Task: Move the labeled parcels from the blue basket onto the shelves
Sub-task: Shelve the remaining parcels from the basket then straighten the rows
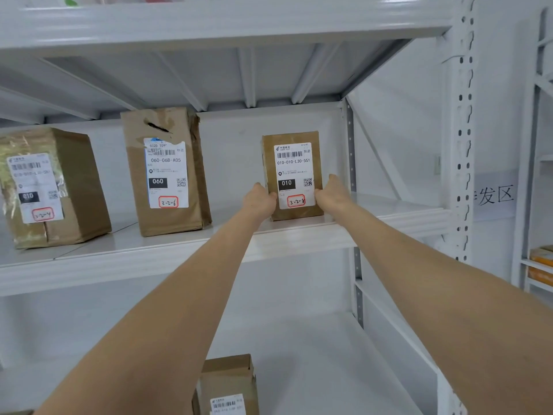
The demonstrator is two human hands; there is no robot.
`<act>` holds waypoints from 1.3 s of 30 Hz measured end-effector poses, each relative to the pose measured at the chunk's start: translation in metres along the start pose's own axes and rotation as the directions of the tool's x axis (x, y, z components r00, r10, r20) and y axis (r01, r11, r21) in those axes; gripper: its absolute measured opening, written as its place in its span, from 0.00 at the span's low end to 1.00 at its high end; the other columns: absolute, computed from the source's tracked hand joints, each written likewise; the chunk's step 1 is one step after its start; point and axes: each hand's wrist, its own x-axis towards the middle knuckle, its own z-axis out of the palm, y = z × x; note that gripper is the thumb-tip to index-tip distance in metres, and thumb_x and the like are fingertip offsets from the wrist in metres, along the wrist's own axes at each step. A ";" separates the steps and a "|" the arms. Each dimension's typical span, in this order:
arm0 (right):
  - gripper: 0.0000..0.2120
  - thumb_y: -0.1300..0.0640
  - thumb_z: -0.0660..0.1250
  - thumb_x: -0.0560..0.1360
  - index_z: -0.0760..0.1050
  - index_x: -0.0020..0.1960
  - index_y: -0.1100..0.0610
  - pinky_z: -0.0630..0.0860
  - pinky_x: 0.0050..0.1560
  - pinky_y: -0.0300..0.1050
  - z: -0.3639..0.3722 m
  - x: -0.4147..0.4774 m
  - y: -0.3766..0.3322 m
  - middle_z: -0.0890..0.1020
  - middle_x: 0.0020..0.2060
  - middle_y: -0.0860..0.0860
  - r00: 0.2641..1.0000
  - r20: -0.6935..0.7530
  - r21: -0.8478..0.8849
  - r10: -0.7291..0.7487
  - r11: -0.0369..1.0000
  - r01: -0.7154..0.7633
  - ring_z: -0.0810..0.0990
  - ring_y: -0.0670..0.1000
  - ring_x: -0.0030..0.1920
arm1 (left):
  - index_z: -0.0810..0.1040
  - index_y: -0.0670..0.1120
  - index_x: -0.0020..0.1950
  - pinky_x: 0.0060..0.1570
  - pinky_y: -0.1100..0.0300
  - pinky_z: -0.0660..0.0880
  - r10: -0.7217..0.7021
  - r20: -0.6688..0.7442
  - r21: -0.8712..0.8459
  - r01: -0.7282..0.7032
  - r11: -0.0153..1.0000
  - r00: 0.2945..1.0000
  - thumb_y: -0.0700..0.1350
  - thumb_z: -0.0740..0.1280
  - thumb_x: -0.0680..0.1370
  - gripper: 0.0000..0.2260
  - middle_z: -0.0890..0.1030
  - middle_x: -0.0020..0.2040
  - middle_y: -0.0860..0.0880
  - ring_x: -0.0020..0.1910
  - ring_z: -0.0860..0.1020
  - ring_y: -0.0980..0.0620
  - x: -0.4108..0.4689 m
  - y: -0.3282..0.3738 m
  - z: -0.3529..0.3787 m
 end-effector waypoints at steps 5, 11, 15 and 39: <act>0.32 0.60 0.65 0.75 0.56 0.75 0.57 0.70 0.61 0.50 -0.013 -0.026 0.000 0.66 0.68 0.58 0.990 -0.138 -0.020 -0.017 1.000 0.015 0.72 0.60 0.65 | 0.58 0.39 0.74 0.61 0.54 0.68 0.059 -0.098 -0.017 -0.061 0.998 0.993 0.41 0.59 0.81 0.23 0.66 0.71 0.40 0.68 0.68 0.42 -0.028 0.005 -0.017; 0.31 0.58 0.66 0.74 0.58 0.74 0.55 0.68 0.63 0.49 -0.013 -0.078 0.004 0.63 0.70 0.55 0.920 -0.352 -0.147 -0.174 0.981 0.129 0.65 0.56 0.69 | 0.64 0.45 0.71 0.57 0.55 0.73 0.307 -0.360 -0.087 -0.359 0.929 0.881 0.37 0.60 0.78 0.21 0.71 0.67 0.48 0.61 0.74 0.50 -0.069 -0.008 -0.005; 0.29 0.62 0.65 0.74 0.59 0.73 0.55 0.68 0.61 0.47 0.003 -0.118 0.025 0.63 0.70 0.53 0.887 -0.375 -0.227 -0.269 0.955 0.193 0.63 0.54 0.69 | 0.69 0.46 0.66 0.51 0.55 0.75 0.424 -0.391 -0.136 -0.507 0.851 0.817 0.35 0.60 0.76 0.18 0.75 0.59 0.50 0.53 0.75 0.53 -0.105 -0.023 0.030; 0.31 0.57 0.66 0.75 0.57 0.75 0.48 0.72 0.57 0.46 0.079 -0.333 0.404 0.61 0.69 0.52 0.922 0.290 -0.324 0.258 0.933 -0.159 0.69 0.53 0.65 | 0.71 0.48 0.65 0.52 0.56 0.74 -0.319 0.321 0.139 0.289 0.947 0.892 0.39 0.61 0.78 0.16 0.73 0.61 0.47 0.51 0.75 0.52 -0.336 -0.295 0.288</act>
